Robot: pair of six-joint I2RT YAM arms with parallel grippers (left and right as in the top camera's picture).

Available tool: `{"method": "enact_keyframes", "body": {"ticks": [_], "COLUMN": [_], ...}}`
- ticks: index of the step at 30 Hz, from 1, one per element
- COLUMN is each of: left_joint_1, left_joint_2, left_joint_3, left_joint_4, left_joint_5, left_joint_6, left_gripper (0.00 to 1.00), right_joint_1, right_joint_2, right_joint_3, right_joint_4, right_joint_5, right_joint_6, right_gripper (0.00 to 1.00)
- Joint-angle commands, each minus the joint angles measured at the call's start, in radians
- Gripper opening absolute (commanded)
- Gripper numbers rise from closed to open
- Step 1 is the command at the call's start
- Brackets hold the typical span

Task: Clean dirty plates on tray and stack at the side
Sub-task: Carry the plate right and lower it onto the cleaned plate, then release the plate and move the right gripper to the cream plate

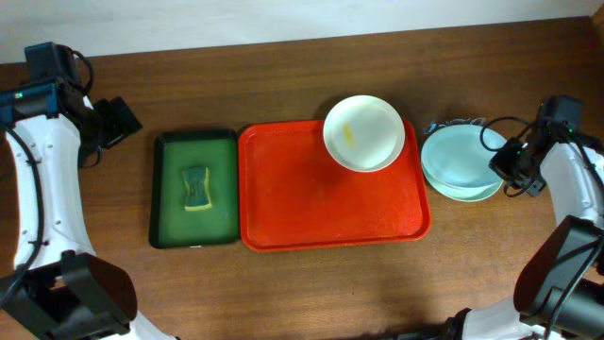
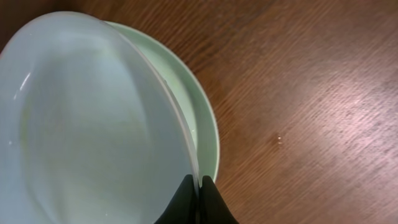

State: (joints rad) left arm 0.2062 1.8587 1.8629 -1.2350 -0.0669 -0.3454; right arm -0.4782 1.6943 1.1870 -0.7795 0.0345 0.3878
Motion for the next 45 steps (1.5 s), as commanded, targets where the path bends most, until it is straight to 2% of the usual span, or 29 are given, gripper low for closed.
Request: {"method": "enact_keyframes", "body": {"ticks": [1, 6, 7, 9, 11, 13, 16, 18, 20, 22, 27, 32, 35, 39, 41, 45], "left_joint_1": [0.004, 0.004, 0.004, 0.004, 0.004, 0.004, 0.004, 0.004, 0.004, 0.004, 0.004, 0.004, 0.004, 0.004, 0.004, 0.004], "left_joint_2": [-0.006, -0.006, -0.006, -0.006, -0.006, -0.006, -0.006, -0.006, -0.006, -0.006, -0.006, -0.006, -0.006, -0.006, -0.006, -0.006], "left_joint_3": [0.01, 0.01, 0.01, 0.01, 0.01, 0.01, 0.01, 0.01, 0.01, 0.01, 0.01, 0.01, 0.01, 0.01, 0.01, 0.01], "left_joint_4": [-0.001, -0.001, -0.001, -0.001, -0.001, -0.001, -0.001, -0.001, -0.001, -0.001, -0.001, -0.001, -0.001, -0.001, -0.001, -0.001], "left_joint_5": [0.0, 0.0, 0.0, 0.0, 0.0, 0.0, 0.0, -0.001, -0.001, 0.0, 0.0, 0.0, 0.0, 0.0, 0.0, 0.0], "left_joint_6": [-0.01, -0.01, -0.01, -0.01, -0.01, -0.01, -0.01, -0.01, -0.01, -0.01, -0.01, -0.01, -0.01, -0.01, -0.01, -0.01], "left_gripper": [0.99, 0.99, 0.99, 0.99, 0.99, 0.99, 0.99, 0.99, 0.99, 0.99, 0.99, 0.99, 0.99, 0.99, 0.99, 0.99], "right_joint_1": [-0.001, 0.001, 0.001, 0.001, 0.001, 0.001, 0.001, 0.001, 0.004, 0.028, 0.179, 0.383, 0.448, 0.459, 0.459, 0.459], "right_joint_2": [0.003, 0.003, 0.003, 0.003, 0.003, 0.003, 0.003, 0.003, 0.003, 0.003, 0.003, 0.003, 0.003, 0.003, 0.003, 0.003], "right_joint_3": [-0.005, -0.005, -0.005, -0.005, -0.005, -0.005, -0.005, -0.005, -0.005, -0.005, -0.005, -0.006, -0.005, -0.006, -0.006, -0.006], "right_joint_4": [0.009, 0.018, 0.018, 0.018, 0.018, 0.017, 0.016, 0.007, -0.006, -0.043, -0.006, 0.151, 0.21, 0.268, 0.321, 0.435], "right_joint_5": [0.093, 0.071, 0.071, 0.071, 0.071, 0.057, 0.009, -0.027, -0.165, -0.237, -0.241, -0.204, -0.113, -0.101, -0.101, -0.101], "right_joint_6": [0.018, 0.017, 0.017, 0.017, 0.017, 0.016, 0.015, -0.003, -0.121, -0.145, -0.145, -0.145, -0.145, -0.145, -0.145, -0.148], "right_gripper": [0.04, 0.05, 0.23, 0.35, 0.54, 0.67, 0.76, 0.79, 0.81, 0.84, 0.84, 0.84, 0.85, 0.85, 0.84, 0.72]}}
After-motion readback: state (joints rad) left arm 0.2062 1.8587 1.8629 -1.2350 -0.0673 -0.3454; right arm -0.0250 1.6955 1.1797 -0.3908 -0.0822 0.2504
